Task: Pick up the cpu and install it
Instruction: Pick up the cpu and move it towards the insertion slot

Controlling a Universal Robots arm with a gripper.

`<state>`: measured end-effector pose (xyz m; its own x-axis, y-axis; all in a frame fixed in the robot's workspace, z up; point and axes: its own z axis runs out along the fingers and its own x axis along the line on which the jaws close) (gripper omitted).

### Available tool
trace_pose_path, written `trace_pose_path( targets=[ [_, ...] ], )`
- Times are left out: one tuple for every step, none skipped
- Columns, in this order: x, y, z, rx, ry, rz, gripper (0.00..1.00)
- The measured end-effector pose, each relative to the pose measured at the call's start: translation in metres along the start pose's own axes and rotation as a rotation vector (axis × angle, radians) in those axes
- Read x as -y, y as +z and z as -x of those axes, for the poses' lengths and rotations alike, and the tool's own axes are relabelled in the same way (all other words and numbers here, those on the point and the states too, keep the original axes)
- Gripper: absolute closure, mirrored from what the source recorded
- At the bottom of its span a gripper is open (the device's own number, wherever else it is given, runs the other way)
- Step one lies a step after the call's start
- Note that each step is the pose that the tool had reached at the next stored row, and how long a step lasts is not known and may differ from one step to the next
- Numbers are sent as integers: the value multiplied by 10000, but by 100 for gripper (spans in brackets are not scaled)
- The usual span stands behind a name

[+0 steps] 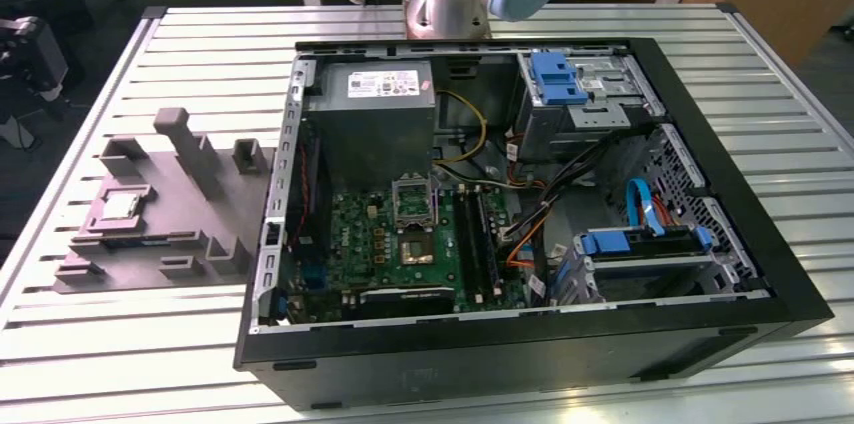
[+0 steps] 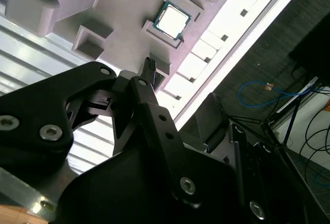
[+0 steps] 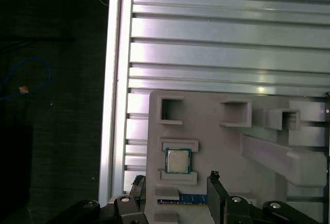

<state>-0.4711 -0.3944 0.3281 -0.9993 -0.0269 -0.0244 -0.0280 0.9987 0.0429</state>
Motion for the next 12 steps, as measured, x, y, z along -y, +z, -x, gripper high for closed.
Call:
trace_pose_path(
  targets=[
    [0,2,0,0,0,-1,41],
    [0,4,0,0,0,0,41],
    [0,7,0,0,0,0,41],
    [1,10,0,1,0,0,41],
    [1,12,0,1,0,0,41],
    [1,14,0,0,0,0,41],
    [1,16,0,0,0,0,41],
    [1,18,0,1,0,0,41],
    [1,20,-1,0,0,0,41],
    [1,22,-1,0,0,0,41],
    [1,24,-1,0,0,0,41],
    [1,27,-1,1,0,0,41]
  ],
)
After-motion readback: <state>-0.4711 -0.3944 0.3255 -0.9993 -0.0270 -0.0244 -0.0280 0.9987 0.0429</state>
